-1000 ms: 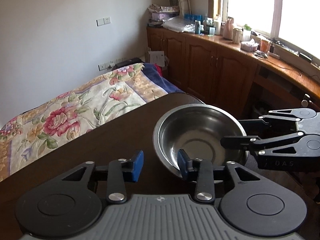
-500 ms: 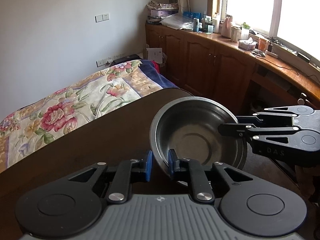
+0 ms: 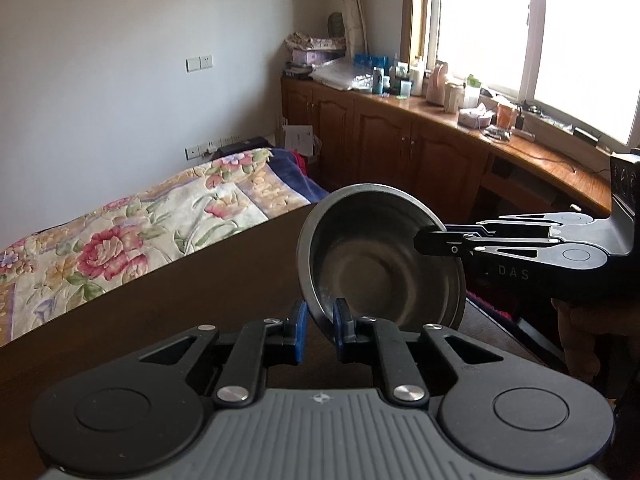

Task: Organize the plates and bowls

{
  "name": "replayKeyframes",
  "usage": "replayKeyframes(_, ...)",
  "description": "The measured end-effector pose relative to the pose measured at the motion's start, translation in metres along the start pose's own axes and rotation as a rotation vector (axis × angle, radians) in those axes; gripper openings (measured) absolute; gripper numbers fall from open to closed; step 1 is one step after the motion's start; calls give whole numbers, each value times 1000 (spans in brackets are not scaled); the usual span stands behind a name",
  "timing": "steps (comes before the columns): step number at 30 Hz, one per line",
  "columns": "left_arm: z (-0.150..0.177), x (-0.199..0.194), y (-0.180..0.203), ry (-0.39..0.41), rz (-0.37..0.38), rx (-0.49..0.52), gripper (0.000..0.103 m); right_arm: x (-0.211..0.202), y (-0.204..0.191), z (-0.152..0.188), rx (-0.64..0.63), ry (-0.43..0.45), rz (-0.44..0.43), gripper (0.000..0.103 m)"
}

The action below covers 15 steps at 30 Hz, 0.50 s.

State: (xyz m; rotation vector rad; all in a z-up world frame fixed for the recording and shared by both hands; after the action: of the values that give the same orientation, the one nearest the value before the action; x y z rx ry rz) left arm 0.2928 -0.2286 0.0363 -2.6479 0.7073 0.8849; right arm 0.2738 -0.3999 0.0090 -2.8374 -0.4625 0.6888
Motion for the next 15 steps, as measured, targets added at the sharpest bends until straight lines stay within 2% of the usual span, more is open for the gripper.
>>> replayKeyframes(15, 10, -68, -2, 100, -27, -8, 44, -34, -34, -16, -68, 66, -15, 12)
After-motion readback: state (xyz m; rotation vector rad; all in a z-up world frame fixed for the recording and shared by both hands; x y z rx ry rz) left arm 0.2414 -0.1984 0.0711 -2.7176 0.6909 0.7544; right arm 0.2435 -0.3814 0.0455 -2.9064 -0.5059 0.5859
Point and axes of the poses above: each gripper's, at about its wrist camera, not at the fingertips, and x roughly the way its jaws point, y to its right, z to its underside, the point moved 5 cm from there along x, roughly the way its jaws point, and after that the axes turned 8 degrees about -z, right-handed, at the moved point
